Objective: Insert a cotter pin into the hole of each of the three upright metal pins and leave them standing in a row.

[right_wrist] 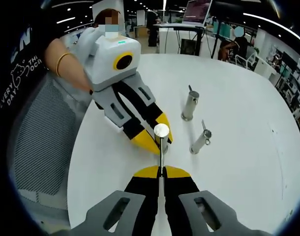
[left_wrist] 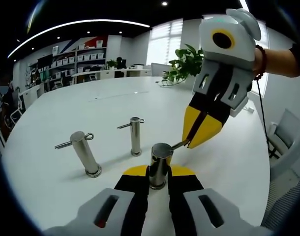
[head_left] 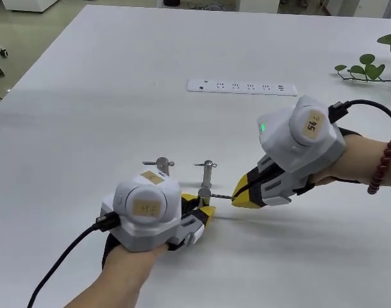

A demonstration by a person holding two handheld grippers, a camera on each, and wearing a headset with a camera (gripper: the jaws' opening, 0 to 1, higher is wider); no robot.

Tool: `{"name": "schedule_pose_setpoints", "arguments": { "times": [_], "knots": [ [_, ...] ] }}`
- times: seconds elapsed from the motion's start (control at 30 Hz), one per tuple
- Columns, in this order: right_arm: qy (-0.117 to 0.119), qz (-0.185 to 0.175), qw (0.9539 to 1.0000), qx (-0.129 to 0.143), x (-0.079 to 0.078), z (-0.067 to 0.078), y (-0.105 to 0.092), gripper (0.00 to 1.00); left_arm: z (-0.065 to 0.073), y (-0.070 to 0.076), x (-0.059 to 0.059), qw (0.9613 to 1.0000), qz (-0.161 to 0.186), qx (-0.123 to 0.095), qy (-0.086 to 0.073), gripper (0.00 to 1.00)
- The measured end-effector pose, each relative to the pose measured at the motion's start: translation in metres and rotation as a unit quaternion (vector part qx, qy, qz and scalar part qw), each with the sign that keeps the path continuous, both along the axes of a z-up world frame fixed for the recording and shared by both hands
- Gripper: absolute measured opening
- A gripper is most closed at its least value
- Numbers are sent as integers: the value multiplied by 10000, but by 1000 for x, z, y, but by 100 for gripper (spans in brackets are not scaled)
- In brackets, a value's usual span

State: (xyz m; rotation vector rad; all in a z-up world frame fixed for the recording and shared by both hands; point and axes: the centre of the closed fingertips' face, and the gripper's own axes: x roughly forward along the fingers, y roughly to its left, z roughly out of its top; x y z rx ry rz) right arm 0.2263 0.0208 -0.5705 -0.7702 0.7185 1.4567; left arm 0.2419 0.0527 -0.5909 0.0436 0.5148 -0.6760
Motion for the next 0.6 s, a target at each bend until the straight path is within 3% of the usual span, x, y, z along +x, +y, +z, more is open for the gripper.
{"name": "schedule_pose_setpoints", "arguments": {
  "times": [0.27,0.6],
  "knots": [
    [-31,93,9999,-57,1,1,2,0,-1,0,0,9999,-33,-18,-94,11],
    [-13,107,9999,-29,1,3,12,0,-3,0,0,9999,-26,-42,-98,11]
  ]
}}
